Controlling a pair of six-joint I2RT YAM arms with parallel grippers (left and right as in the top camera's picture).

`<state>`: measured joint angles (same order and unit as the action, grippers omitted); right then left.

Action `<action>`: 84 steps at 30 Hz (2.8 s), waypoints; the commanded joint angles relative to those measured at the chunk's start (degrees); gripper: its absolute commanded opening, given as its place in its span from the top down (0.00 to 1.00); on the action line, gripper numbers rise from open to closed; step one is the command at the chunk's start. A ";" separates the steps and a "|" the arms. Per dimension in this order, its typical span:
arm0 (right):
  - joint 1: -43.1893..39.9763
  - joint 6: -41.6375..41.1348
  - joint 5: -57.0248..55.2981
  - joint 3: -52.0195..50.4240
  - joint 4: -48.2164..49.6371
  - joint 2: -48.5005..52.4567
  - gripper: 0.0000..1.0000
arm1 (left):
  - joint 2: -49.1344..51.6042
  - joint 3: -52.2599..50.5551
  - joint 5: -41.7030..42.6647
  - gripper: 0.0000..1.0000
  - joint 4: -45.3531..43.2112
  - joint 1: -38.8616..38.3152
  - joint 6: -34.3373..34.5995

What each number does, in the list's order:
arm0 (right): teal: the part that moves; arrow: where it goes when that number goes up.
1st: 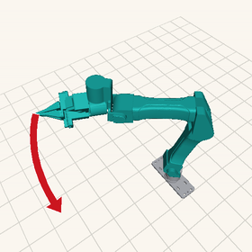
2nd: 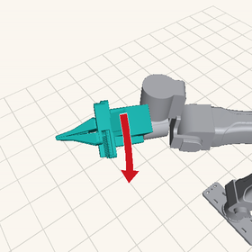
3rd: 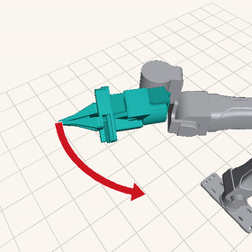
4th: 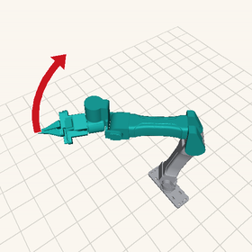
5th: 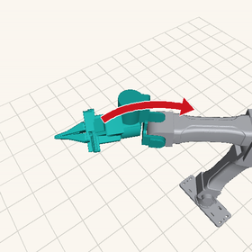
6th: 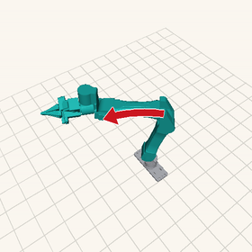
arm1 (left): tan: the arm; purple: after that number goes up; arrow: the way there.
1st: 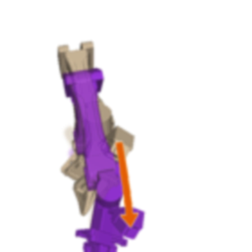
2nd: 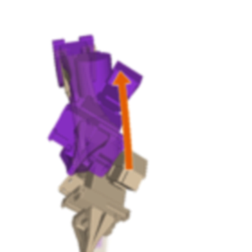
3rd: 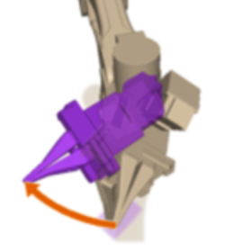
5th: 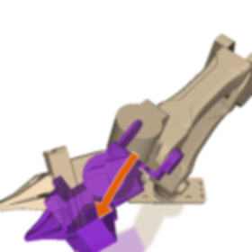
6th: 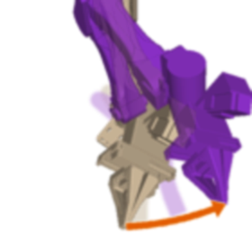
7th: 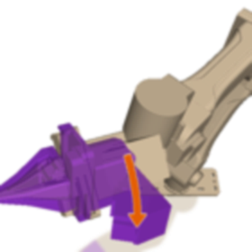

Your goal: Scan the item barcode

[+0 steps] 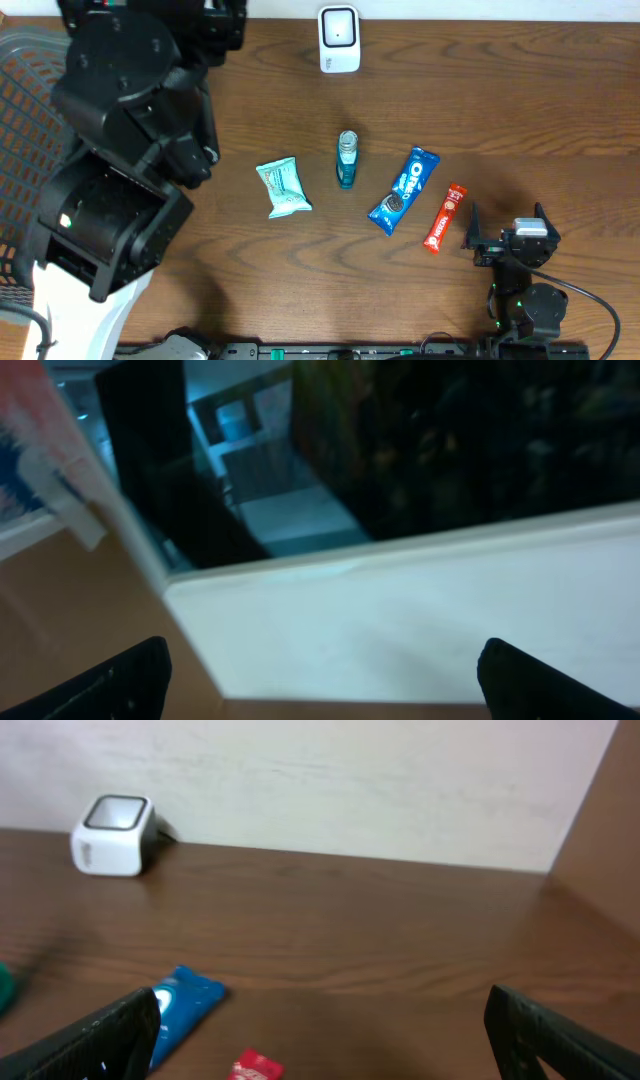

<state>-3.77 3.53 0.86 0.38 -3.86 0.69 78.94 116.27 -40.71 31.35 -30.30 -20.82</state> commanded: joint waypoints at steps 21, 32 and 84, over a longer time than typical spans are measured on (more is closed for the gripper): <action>0.42 -15.52 10.58 45.57 -46.97 34.53 0.01 | -39.95 -36.52 32.33 0.02 -4.50 22.43 19.65; 0.98 -14.93 20.98 53.53 -50.27 47.01 0.01 | -47.23 -36.37 35.60 0.02 -2.75 25.31 19.43; 35.63 -33.05 -10.08 80.06 -42.05 91.17 0.01 | -78.77 -62.42 32.50 0.02 -14.75 34.58 21.99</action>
<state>30.37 -27.75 -8.47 74.76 -43.75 87.33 0.30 53.60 -7.05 16.71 4.03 0.27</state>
